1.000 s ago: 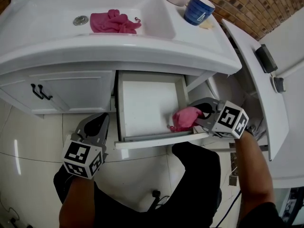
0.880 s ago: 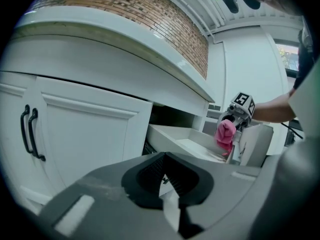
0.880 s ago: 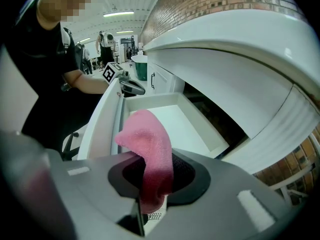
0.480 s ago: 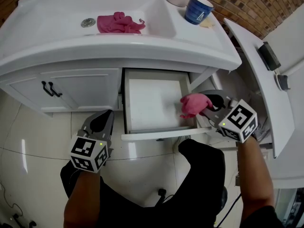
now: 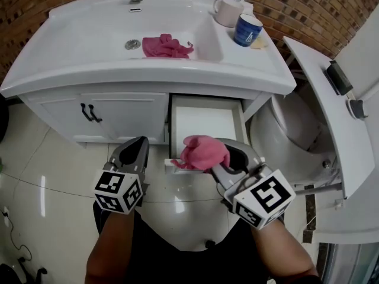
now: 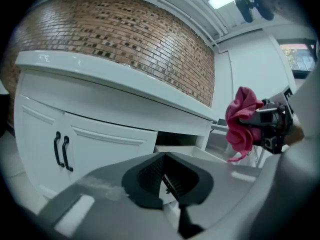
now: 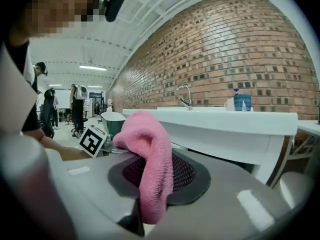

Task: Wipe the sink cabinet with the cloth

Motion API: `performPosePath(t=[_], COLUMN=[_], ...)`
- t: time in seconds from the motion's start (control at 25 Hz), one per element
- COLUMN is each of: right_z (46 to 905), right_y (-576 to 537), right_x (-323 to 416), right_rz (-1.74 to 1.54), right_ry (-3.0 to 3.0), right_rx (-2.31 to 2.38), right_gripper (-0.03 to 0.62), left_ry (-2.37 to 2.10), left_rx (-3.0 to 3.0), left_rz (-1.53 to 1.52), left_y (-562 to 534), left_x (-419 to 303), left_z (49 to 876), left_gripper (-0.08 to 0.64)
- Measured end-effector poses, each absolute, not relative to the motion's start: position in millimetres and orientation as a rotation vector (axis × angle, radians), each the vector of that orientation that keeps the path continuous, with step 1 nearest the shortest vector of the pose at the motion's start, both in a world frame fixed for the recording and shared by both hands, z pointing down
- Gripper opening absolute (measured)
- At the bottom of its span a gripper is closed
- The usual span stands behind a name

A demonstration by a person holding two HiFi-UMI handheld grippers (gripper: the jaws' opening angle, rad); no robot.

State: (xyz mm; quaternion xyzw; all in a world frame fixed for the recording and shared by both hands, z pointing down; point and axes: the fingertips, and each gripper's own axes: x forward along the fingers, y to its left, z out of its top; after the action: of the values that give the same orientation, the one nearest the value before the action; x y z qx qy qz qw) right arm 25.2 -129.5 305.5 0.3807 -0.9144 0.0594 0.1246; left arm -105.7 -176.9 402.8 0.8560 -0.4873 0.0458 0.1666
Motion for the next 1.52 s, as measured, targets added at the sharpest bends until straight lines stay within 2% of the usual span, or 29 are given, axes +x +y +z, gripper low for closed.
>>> performPosePath(t=[0.28, 0.76, 1.08, 1.52], right_z=[328, 340, 341, 345], right_y=[-126, -127, -122, -117], right_x=[-20, -12, 63, 215], right_rz=[0.218, 0.160, 0.160, 0.260], right_ry=[-2.672, -2.642, -2.543, -2.394], right_rx=[1.072, 1.109, 1.236, 1.631], right_gripper=[0.080, 0.080, 0.080, 0.080], left_ry=[-1.425, -1.416, -1.372, -1.350], left_rx=[2.435, 2.446, 2.458, 2.452], left_rz=[0.171, 0.165, 0.157, 0.166], left_y=[-134, -86, -68, -60], left_x=[-97, -87, -75, -62], left_z=[388, 368, 363, 369], left_gripper=[0.006, 0.006, 0.006, 0.006])
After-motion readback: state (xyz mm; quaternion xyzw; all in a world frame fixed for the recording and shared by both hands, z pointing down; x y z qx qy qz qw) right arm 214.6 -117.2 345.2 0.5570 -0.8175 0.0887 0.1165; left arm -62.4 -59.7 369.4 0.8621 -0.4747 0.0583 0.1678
